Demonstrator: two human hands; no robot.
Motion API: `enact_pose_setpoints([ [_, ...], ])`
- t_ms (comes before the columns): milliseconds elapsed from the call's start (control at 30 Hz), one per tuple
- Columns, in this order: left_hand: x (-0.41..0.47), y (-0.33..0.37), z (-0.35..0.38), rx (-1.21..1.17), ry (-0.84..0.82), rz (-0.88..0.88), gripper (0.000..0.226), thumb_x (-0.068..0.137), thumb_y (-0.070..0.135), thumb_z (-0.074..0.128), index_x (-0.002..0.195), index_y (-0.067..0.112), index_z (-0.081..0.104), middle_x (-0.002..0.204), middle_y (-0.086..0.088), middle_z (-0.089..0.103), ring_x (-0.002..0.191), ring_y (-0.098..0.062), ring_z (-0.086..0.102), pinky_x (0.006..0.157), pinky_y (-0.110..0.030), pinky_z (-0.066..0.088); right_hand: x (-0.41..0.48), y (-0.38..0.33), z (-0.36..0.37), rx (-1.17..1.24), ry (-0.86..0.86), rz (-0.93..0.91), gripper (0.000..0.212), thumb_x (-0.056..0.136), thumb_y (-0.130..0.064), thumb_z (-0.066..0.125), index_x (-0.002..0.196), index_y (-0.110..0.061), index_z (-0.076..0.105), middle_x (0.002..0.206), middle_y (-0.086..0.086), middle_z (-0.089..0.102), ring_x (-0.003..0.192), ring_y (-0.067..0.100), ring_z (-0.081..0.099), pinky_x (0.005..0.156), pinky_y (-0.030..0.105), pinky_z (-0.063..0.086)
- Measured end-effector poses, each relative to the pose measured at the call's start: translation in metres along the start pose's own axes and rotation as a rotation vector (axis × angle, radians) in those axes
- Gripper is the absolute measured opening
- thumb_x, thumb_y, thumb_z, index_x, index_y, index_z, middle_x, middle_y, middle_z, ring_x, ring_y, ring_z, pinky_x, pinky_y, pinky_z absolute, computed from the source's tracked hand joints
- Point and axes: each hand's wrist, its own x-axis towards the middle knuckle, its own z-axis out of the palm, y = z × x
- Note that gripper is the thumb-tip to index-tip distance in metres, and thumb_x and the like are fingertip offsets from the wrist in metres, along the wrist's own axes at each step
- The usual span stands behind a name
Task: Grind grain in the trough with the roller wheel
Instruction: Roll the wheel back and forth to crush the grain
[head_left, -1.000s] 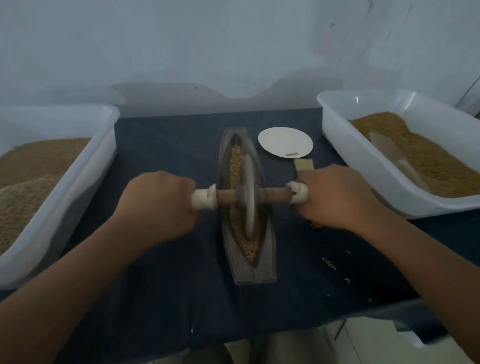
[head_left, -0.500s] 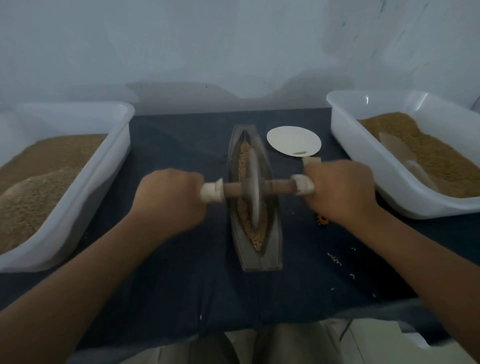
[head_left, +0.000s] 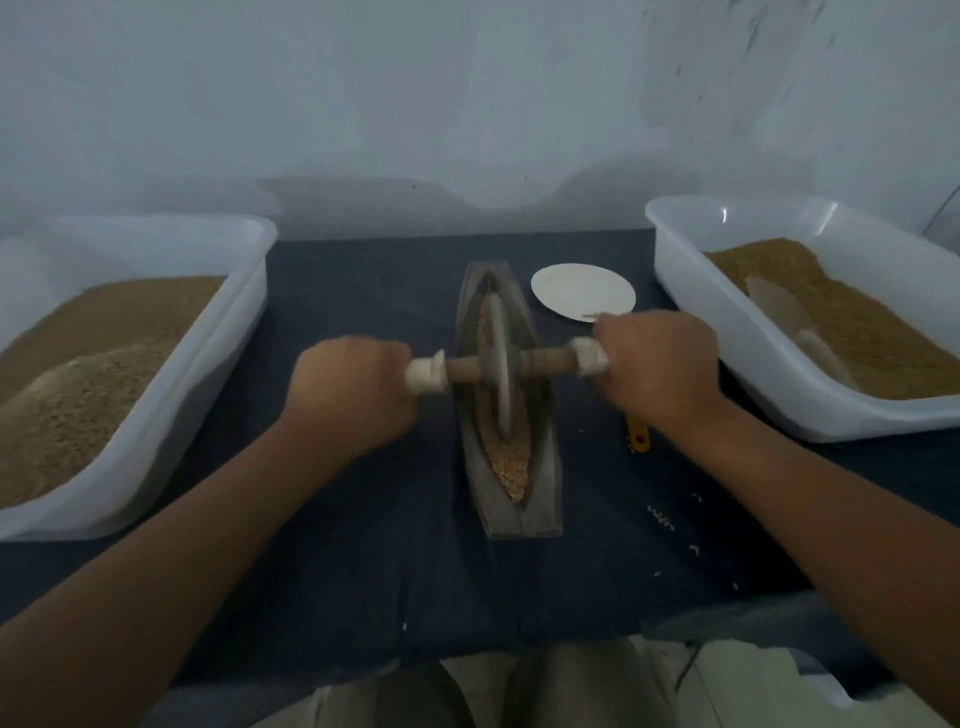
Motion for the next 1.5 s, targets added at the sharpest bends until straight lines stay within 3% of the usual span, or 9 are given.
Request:
enact_pose_setpoints([
  [133, -0.042, -0.001, -0.005, 0.017, 0.119, 0.099, 0.049, 0.067, 0.046, 0.074, 0.063, 0.034, 0.027, 0.051, 0.016, 0.025, 0.040, -0.008, 0.021, 0.051, -0.017, 0.009, -0.038, 0.005, 0.000, 0.134, 0.141, -0.077, 0.043, 0.100, -0.040, 0.044, 0.062, -0.022, 0.052, 0.055, 0.001, 0.050, 0.047, 0.022, 0.047, 0.044, 0.034, 0.041],
  [267, 0.010, -0.003, 0.019, -0.036, 0.019, -0.054, 0.046, 0.081, 0.045, 0.072, 0.059, 0.029, 0.035, 0.059, 0.010, 0.051, 0.052, -0.023, 0.050, 0.053, -0.027, 0.032, 0.014, -0.003, 0.010, -0.066, -0.055, 0.021, 0.037, 0.084, -0.039, 0.072, 0.064, -0.026, 0.044, 0.055, -0.009, 0.039, 0.046, 0.019, 0.044, 0.045, 0.026, 0.032],
  [367, 0.062, -0.007, 0.023, -0.071, -0.058, -0.133, 0.033, 0.084, 0.042, 0.066, 0.063, 0.026, 0.045, 0.077, 0.001, 0.067, 0.068, -0.028, 0.062, 0.060, -0.031, 0.041, 0.056, -0.004, 0.016, -0.109, -0.133, 0.066, 0.036, 0.089, -0.032, 0.068, 0.066, -0.024, 0.041, 0.058, -0.008, 0.039, 0.052, 0.018, 0.042, 0.050, 0.028, 0.027],
  [533, 0.037, -0.004, 0.009, -0.046, -0.091, -0.074, 0.032, 0.085, 0.041, 0.064, 0.064, 0.025, 0.047, 0.067, 0.008, 0.057, 0.067, -0.027, 0.062, 0.060, -0.031, 0.039, 0.036, -0.008, -0.005, -0.113, -0.218, 0.065, 0.034, 0.090, -0.036, 0.062, 0.066, -0.025, 0.040, 0.061, -0.008, 0.044, 0.056, 0.019, 0.050, 0.053, 0.032, 0.043],
  [700, -0.032, -0.002, -0.005, -0.064, 0.119, 0.173, 0.046, 0.068, 0.040, 0.073, 0.061, 0.033, 0.028, 0.050, 0.009, 0.044, 0.040, -0.022, 0.048, 0.046, -0.024, 0.034, -0.045, -0.003, -0.022, 0.090, -0.082, -0.007, 0.029, 0.081, -0.056, 0.048, 0.067, -0.032, 0.042, 0.054, -0.010, 0.046, 0.043, 0.015, 0.046, 0.041, 0.031, 0.042],
  [1000, 0.088, -0.001, -0.001, 0.057, -0.068, -0.020, 0.027, 0.079, 0.049, 0.056, 0.072, 0.023, 0.057, 0.068, 0.005, 0.050, 0.068, -0.029, 0.061, 0.063, -0.033, 0.044, 0.058, 0.005, 0.034, 0.014, -0.247, 0.235, 0.038, 0.099, -0.056, 0.044, 0.072, -0.030, 0.051, 0.071, -0.006, 0.061, 0.061, 0.014, 0.053, 0.059, 0.033, 0.047],
  [1133, 0.061, 0.006, -0.011, 0.062, -0.084, 0.006, 0.029, 0.078, 0.051, 0.051, 0.064, 0.027, 0.043, 0.068, 0.007, 0.050, 0.066, -0.027, 0.057, 0.062, -0.032, 0.043, 0.035, 0.004, 0.021, -0.026, -0.340, 0.243, 0.037, 0.095, -0.057, 0.050, 0.070, -0.030, 0.053, 0.070, -0.007, 0.061, 0.060, 0.013, 0.055, 0.059, 0.032, 0.052],
  [1333, -0.039, 0.002, -0.013, -0.016, 0.148, 0.158, 0.036, 0.063, 0.042, 0.065, 0.059, 0.031, 0.031, 0.050, 0.012, 0.027, 0.038, -0.022, 0.039, 0.048, -0.021, 0.022, -0.048, 0.004, -0.017, 0.219, -0.118, -0.026, 0.025, 0.079, -0.057, 0.040, 0.062, -0.039, 0.039, 0.053, -0.009, 0.048, 0.043, 0.018, 0.049, 0.044, 0.042, 0.048],
  [1500, 0.022, 0.000, 0.005, 0.025, -0.003, -0.019, 0.037, 0.078, 0.047, 0.064, 0.060, 0.027, 0.039, 0.060, 0.009, 0.042, 0.059, -0.028, 0.057, 0.056, -0.030, 0.036, 0.008, -0.001, 0.009, 0.014, -0.195, 0.112, 0.034, 0.087, -0.058, 0.046, 0.067, -0.030, 0.049, 0.059, -0.010, 0.053, 0.053, 0.013, 0.052, 0.051, 0.031, 0.044],
])
